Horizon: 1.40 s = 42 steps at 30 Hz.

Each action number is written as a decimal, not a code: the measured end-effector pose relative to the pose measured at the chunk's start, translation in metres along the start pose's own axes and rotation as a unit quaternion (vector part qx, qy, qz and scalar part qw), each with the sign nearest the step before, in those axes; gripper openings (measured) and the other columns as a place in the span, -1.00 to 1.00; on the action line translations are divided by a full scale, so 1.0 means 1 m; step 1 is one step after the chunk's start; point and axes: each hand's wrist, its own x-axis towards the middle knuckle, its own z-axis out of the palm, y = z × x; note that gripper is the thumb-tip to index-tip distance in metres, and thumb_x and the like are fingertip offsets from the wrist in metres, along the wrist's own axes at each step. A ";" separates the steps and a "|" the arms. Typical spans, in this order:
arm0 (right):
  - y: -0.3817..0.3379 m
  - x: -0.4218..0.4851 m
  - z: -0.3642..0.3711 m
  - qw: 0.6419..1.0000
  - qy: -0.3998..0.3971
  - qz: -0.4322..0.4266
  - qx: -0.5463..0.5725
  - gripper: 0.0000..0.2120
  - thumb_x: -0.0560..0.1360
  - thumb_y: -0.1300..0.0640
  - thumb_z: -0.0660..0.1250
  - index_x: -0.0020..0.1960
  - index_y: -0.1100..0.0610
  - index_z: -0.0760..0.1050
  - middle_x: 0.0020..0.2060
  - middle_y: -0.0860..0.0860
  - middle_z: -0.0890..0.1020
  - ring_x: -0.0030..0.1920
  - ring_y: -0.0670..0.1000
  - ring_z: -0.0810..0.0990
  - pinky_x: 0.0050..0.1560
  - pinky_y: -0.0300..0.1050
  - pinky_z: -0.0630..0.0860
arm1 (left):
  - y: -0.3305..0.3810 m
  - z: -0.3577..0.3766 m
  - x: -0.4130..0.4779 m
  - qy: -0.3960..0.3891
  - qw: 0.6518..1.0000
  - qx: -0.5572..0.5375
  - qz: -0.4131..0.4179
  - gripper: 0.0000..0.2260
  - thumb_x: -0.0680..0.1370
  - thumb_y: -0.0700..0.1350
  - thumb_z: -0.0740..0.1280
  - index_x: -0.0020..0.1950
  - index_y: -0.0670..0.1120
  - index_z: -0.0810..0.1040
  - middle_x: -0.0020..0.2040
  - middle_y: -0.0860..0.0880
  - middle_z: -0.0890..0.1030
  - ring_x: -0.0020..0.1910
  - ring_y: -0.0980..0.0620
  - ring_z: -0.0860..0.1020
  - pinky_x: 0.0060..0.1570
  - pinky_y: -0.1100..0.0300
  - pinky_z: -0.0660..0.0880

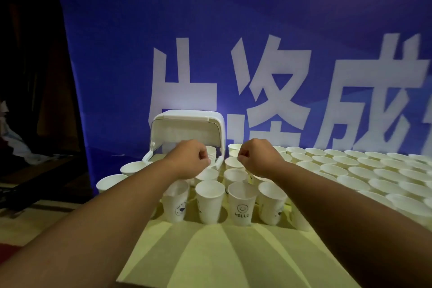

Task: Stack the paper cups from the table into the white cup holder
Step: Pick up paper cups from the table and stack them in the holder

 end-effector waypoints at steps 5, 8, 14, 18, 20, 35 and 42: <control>0.029 -0.051 -0.044 0.999 -0.003 0.041 -0.022 -0.87 0.55 0.14 0.41 0.08 0.12 0.66 -0.16 -0.02 0.65 -0.17 -0.04 0.60 -0.12 -0.16 0.60 | 0.047 0.008 -0.020 -0.022 0.999 -0.005 0.041 -0.92 0.59 -0.04 0.42 -0.09 0.01 0.65 -0.16 0.04 0.66 -0.15 0.05 0.60 -0.20 0.20 0.51; 0.047 -0.079 -0.068 0.998 -0.001 0.059 -0.039 -0.87 0.53 0.15 0.43 0.06 0.12 0.66 -0.17 -0.02 0.63 -0.19 -0.06 0.58 -0.23 -0.25 0.47 | 0.076 0.015 -0.027 -0.028 0.997 -0.004 0.068 -0.92 0.57 -0.05 0.43 -0.09 -0.02 0.67 -0.14 0.05 0.65 -0.13 0.04 0.62 -0.12 0.11 0.60; 0.089 -0.129 -0.111 0.991 -0.017 0.104 -0.082 -0.90 0.49 0.11 0.47 -0.01 0.09 0.67 -0.20 -0.03 0.64 -0.18 -0.04 0.59 -0.22 -0.23 0.49 | 0.131 0.036 -0.040 -0.046 0.992 0.001 0.120 -0.89 0.55 -0.04 0.43 -0.18 0.05 0.63 -0.14 0.09 0.65 -0.12 0.06 0.61 -0.09 0.11 0.59; 0.111 -0.155 -0.133 0.985 -0.036 0.141 -0.093 -0.86 0.47 0.06 0.50 -0.03 0.11 0.67 -0.21 -0.02 0.66 -0.18 -0.03 0.62 -0.27 -0.26 0.47 | 0.158 0.049 -0.049 -0.060 0.987 0.006 0.146 -0.92 0.56 -0.06 0.43 -0.13 0.03 0.64 -0.12 0.06 0.66 -0.10 0.04 0.62 0.00 0.04 0.63; 0.118 -0.166 -0.139 0.980 -0.066 0.159 -0.101 -0.76 0.45 -0.05 0.51 -0.03 0.11 0.67 -0.20 -0.03 0.66 -0.18 -0.04 0.61 -0.27 -0.25 0.48 | 0.168 0.054 -0.052 -0.063 0.986 0.009 0.156 -0.94 0.57 -0.05 0.43 -0.06 -0.01 0.68 -0.11 0.07 0.65 -0.10 0.06 0.61 -0.01 0.06 0.63; 0.120 -0.179 -0.126 0.977 -0.097 0.151 -0.112 -0.85 0.51 0.15 0.43 0.07 0.15 0.65 0.01 0.05 0.70 -0.04 0.03 0.64 -0.23 -0.26 0.57 | 0.163 0.054 -0.057 -0.065 0.986 0.050 0.143 -0.98 0.58 -0.07 0.42 -0.01 0.02 0.64 -0.04 0.06 0.63 -0.06 0.05 0.58 0.03 0.09 0.62; 0.103 -0.166 -0.117 0.987 -0.076 0.112 -0.083 -0.91 0.52 0.18 0.39 0.00 0.14 0.65 -0.02 0.04 0.70 -0.08 0.01 0.62 -0.16 -0.22 0.60 | 0.138 0.069 -0.048 -0.128 0.980 0.113 0.099 -0.60 0.62 -0.04 0.36 0.46 0.06 0.49 0.39 0.01 0.55 0.23 -0.01 0.56 0.15 0.14 0.53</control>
